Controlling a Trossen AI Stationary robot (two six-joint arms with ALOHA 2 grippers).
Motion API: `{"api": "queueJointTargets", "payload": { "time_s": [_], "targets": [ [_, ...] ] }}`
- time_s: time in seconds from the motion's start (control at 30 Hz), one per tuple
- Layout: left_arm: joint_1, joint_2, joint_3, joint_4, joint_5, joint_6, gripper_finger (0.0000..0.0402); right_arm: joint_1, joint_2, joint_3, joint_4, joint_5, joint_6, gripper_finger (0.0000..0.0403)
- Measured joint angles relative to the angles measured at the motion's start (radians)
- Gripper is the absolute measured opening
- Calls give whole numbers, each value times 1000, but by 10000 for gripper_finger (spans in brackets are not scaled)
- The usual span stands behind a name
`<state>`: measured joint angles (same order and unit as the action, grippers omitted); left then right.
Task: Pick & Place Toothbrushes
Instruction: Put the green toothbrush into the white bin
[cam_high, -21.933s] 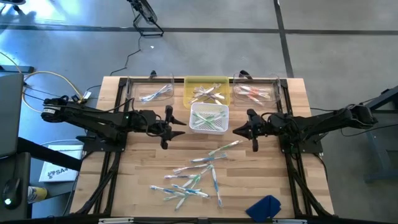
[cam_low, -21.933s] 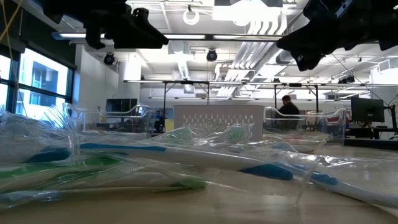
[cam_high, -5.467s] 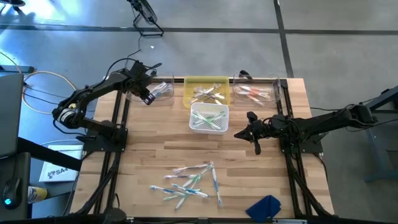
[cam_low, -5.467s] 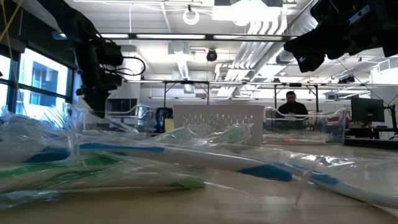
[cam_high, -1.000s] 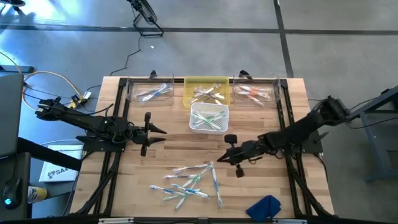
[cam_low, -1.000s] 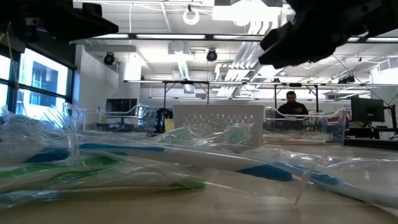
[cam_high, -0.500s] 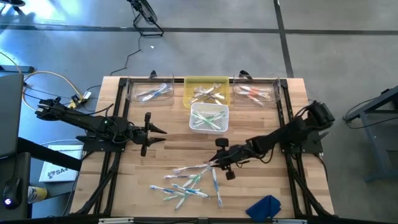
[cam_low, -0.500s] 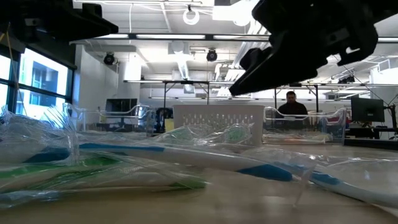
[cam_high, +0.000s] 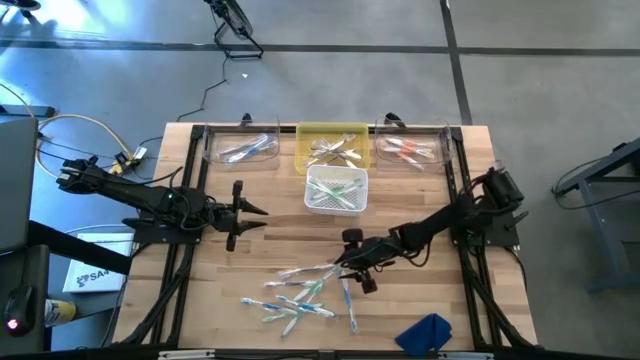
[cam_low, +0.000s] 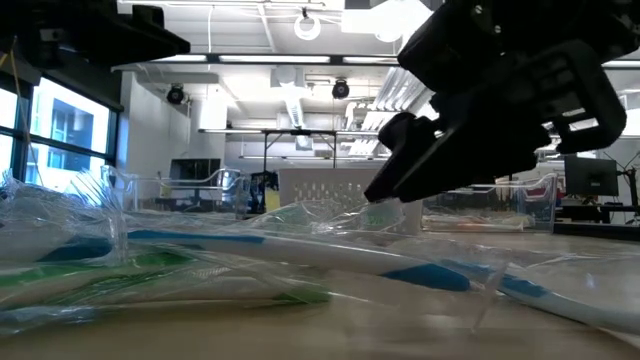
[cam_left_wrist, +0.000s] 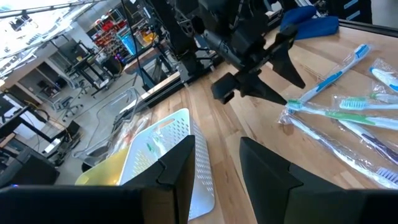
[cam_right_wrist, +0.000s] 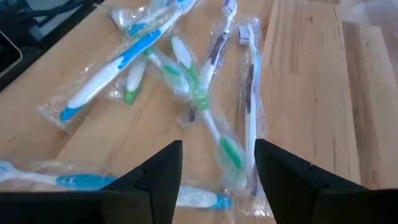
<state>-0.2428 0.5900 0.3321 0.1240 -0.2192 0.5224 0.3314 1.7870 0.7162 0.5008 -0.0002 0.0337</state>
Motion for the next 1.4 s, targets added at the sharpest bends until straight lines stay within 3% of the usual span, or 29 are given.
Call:
{"api": "queueJointTargets", "payload": {
  "time_s": [0.4, 0.9, 1.17, 1.4],
  "targets": [
    [0, 0, 0, -3, -1, 0, 122, -20, 38, 0, 27, -3, -3, 184],
    [0, 0, 0, -22, -2, 0, 122, -20, 38, 0, 19, 10, -3, 90],
    [0, 0, 0, -22, -5, 0, 122, -20, 38, 0, 17, 31, -11, 12],
    [0, 0, 0, -22, -5, 0, 122, -20, 23, 0, 3, 53, -36, 4]
  ]
}}
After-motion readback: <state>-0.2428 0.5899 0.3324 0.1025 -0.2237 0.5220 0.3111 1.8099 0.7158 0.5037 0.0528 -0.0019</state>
